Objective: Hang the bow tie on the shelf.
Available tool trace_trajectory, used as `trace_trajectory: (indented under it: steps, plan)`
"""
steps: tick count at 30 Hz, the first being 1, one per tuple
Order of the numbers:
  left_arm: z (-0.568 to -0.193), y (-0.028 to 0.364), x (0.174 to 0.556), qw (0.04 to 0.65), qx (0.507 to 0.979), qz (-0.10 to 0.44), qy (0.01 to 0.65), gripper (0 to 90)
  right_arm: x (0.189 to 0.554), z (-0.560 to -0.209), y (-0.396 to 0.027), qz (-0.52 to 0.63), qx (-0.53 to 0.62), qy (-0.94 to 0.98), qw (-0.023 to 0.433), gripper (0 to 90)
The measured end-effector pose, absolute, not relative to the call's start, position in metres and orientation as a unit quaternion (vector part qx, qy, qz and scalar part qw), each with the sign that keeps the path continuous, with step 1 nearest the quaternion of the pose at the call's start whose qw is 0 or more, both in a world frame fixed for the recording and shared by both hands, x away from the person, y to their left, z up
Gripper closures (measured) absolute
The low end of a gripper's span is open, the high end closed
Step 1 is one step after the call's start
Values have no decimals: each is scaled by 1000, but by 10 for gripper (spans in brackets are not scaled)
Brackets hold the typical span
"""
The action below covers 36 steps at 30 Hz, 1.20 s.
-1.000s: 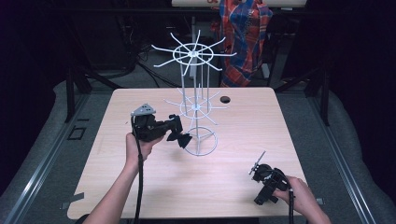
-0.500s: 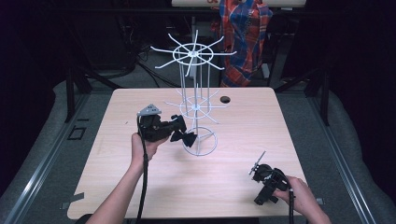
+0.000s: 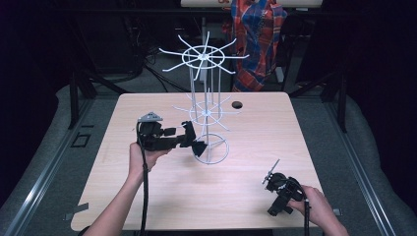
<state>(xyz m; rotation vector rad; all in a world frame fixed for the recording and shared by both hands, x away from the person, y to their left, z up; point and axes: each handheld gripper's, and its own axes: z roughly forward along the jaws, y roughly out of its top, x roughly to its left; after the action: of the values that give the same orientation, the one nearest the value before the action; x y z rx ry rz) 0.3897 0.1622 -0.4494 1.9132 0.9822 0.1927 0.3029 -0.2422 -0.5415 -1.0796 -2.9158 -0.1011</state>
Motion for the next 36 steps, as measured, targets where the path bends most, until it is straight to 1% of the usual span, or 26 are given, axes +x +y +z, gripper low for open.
trace_trajectory:
  steps: [1, 2, 3, 6, 13, 17, 22, 29, 36]
  plan:
    - [-449, 162, 390, 472, 781, 79, 401, 377, 303, -542, -242, -32, -347, -937, 15, 93]
    - [-449, 164, 388, 471, 780, 79, 405, 377, 303, -541, -243, -29, -344, -938, 15, 93]
    - [-449, 167, 386, 468, 782, 81, 404, 335, 303, -541, -243, -31, -349, -937, 15, 93]
    - [-449, 172, 383, 459, 788, 87, 401, 281, 303, -541, -243, -33, -349, -936, 14, 93]
    - [-445, 181, 373, 440, 797, 104, 401, 205, 303, -541, -243, -37, -349, -936, 10, 93]
    - [-446, 186, 368, 430, 802, 108, 401, 172, 303, -541, -244, -36, -351, -935, 14, 93]
    - [-448, 195, 361, 416, 804, 120, 408, 159, 303, -541, -244, -37, -352, -935, 12, 93]
    - [-449, 208, 352, 401, 803, 121, 424, 135, 303, -540, -243, -34, -351, -936, 11, 93]
    - [-456, 222, 340, 378, 805, 116, 443, 91, 303, -540, -244, -39, -350, -936, 5, 93]
